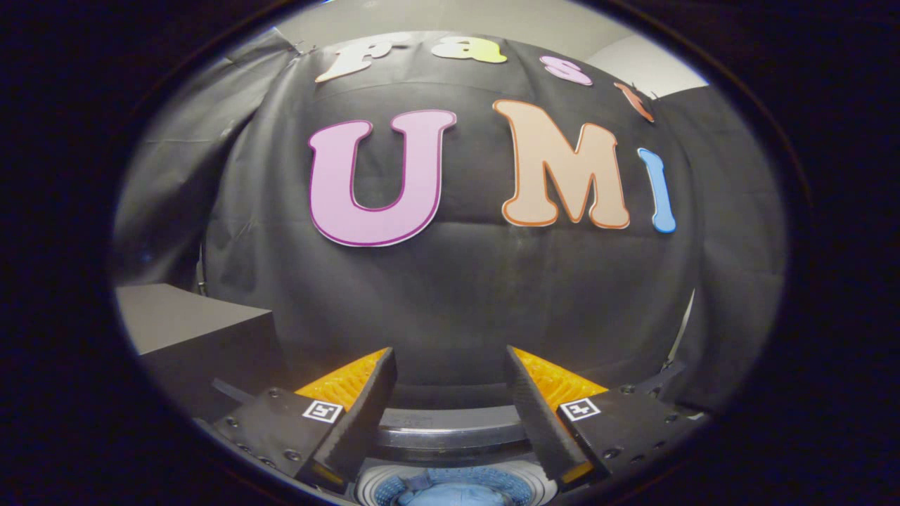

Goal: Put the clothes into the washing machine and then close the washing machine lid.

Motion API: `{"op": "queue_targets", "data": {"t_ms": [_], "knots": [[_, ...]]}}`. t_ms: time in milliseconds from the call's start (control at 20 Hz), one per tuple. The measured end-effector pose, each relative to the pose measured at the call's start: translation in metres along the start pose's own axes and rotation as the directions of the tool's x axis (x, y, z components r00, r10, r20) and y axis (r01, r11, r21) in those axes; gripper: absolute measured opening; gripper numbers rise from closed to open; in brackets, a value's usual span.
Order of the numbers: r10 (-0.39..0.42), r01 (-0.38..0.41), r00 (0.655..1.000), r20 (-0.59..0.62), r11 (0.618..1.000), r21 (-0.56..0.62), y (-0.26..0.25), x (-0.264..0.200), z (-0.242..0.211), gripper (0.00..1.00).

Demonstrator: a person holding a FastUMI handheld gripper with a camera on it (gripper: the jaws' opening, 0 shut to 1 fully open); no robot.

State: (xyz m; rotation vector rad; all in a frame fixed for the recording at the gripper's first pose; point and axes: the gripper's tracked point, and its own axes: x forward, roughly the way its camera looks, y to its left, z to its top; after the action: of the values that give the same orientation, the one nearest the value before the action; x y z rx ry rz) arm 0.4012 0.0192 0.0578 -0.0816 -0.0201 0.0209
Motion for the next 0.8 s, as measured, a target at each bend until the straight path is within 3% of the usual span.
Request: {"op": "queue_targets", "data": {"t_ms": [650, 800], "knots": [[0.011, -0.012, 0.997, 0.071, 1.000, 0.021, 0.000, -0.018, -0.011, 0.96], [0.039, -0.036, 0.999, -0.036, 0.997, 0.070, 0.005, -0.025, -0.049, 0.96]]}}
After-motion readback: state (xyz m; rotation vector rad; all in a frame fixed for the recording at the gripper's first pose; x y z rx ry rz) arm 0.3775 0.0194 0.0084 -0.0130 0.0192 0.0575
